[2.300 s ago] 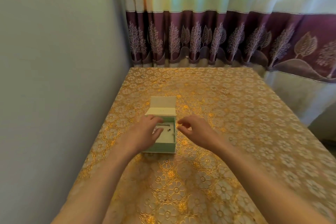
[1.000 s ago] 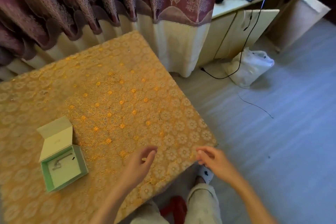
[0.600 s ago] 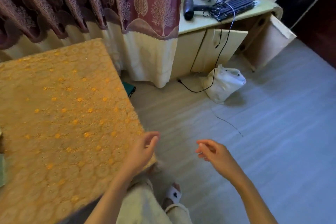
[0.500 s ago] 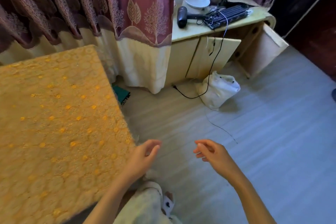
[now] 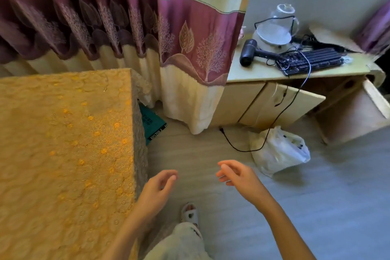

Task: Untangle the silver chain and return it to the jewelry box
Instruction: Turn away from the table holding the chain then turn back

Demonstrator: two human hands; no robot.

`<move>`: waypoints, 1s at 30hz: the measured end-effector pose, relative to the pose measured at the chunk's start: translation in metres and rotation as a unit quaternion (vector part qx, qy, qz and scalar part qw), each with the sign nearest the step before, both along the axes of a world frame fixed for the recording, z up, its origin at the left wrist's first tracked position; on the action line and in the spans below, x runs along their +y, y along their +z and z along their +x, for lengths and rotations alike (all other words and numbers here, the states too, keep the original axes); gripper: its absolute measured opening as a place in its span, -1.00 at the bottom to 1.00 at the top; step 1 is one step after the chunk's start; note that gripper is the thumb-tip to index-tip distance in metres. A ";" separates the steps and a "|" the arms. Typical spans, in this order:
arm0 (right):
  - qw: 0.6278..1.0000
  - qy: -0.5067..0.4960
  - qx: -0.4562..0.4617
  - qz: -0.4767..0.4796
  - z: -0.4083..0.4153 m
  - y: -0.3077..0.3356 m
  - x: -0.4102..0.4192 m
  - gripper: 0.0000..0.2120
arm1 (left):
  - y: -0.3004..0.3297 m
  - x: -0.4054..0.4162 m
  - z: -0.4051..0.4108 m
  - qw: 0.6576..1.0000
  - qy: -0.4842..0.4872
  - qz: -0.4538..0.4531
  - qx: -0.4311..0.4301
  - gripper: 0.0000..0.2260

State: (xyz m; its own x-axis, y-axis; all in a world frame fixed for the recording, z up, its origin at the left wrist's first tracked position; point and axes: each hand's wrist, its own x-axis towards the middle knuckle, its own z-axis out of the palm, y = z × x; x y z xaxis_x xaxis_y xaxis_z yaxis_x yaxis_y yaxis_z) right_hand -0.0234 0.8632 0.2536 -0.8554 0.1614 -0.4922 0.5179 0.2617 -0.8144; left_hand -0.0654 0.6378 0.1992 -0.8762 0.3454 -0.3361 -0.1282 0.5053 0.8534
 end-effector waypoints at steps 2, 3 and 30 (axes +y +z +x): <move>1.000 0.027 -0.013 -0.005 -0.032 -0.008 0.014 -0.83 | 0.006 0.014 -0.035 1.000 0.028 0.000 0.009 -0.84; 0.999 0.036 -0.022 -0.009 -0.047 -0.012 0.020 -0.83 | 0.011 0.020 -0.052 0.999 0.037 -0.004 0.013 -0.83; 0.873 0.486 -0.047 -0.007 -0.509 -0.021 -0.038 -0.85 | 0.010 0.043 -0.268 0.839 0.536 0.039 -0.082 -0.84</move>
